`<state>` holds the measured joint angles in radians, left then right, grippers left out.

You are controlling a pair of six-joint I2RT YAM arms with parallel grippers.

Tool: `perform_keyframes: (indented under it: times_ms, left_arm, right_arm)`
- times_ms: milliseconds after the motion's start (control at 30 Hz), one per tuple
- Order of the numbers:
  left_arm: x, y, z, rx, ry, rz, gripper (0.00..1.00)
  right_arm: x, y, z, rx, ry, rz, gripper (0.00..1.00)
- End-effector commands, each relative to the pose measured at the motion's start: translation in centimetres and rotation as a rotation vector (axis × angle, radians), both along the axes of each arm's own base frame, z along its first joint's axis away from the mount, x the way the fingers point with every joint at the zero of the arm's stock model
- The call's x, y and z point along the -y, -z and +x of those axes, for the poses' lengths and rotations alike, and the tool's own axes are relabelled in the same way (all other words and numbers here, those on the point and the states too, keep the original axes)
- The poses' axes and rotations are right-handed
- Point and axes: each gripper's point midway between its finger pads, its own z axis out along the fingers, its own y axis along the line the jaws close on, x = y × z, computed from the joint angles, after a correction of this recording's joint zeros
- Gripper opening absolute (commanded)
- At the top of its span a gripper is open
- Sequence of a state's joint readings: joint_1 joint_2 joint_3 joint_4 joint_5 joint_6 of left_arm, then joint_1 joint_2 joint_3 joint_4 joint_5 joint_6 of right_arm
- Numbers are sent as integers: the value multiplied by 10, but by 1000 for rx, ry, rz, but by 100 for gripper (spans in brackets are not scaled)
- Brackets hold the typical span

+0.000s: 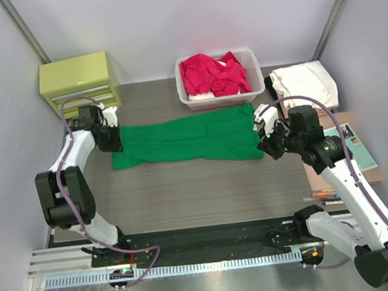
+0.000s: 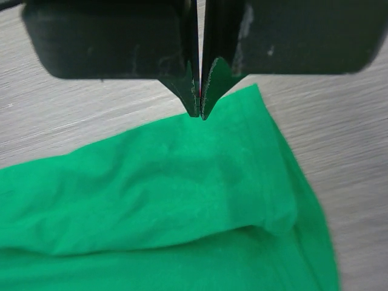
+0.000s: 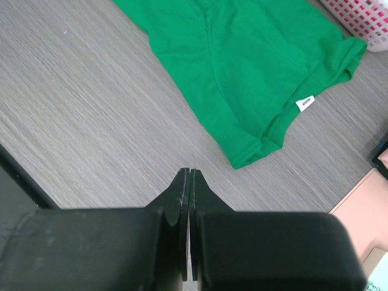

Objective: Fold and stack the t-shirts

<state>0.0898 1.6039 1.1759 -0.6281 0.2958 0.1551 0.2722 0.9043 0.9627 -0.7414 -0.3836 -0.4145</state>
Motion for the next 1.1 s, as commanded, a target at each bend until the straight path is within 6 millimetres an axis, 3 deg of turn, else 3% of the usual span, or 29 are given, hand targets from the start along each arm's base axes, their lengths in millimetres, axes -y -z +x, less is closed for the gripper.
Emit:
perform_keyframes:
  times_ms: [0, 333, 433, 467, 500, 533, 600, 800, 967, 1067]
  left_arm:
    - [4, 25, 2, -120, 34, -23, 0]
    - [-11, 34, 51, -80, -25, 60, 0]
    - [-35, 45, 65, -50, -147, 207, 0]
    - [-58, 45, 68, -18, -254, 336, 0]
    - [-89, 27, 86, 112, -395, 542, 0]
    - [-94, 25, 78, 146, -386, 682, 0]
    - [-87, 8, 90, 268, -405, 759, 0]
    - [-72, 1, 87, 302, -395, 688, 0]
    - [-83, -8, 87, 319, -413, 712, 0]
    - [-100, -6, 85, 288, -442, 762, 0]
  right_arm:
    - [-1, -19, 9, 69, 21, 41, 1]
    - [-1, -16, 3, 64, 9, 62, 1]
    - [0, -17, 3, 69, 16, 64, 1]
    - [1, -20, 4, 78, 23, 64, 1]
    - [2, -21, 4, 82, 26, 64, 1]
    - [2, -23, 4, 82, 34, 71, 1]
    - [3, -27, 4, 92, 39, 79, 1]
    - [4, -21, 3, 74, 45, 80, 1]
    - [2, -21, 1, 71, 37, 95, 1]
    - [1, -24, -1, 73, 31, 110, 1]
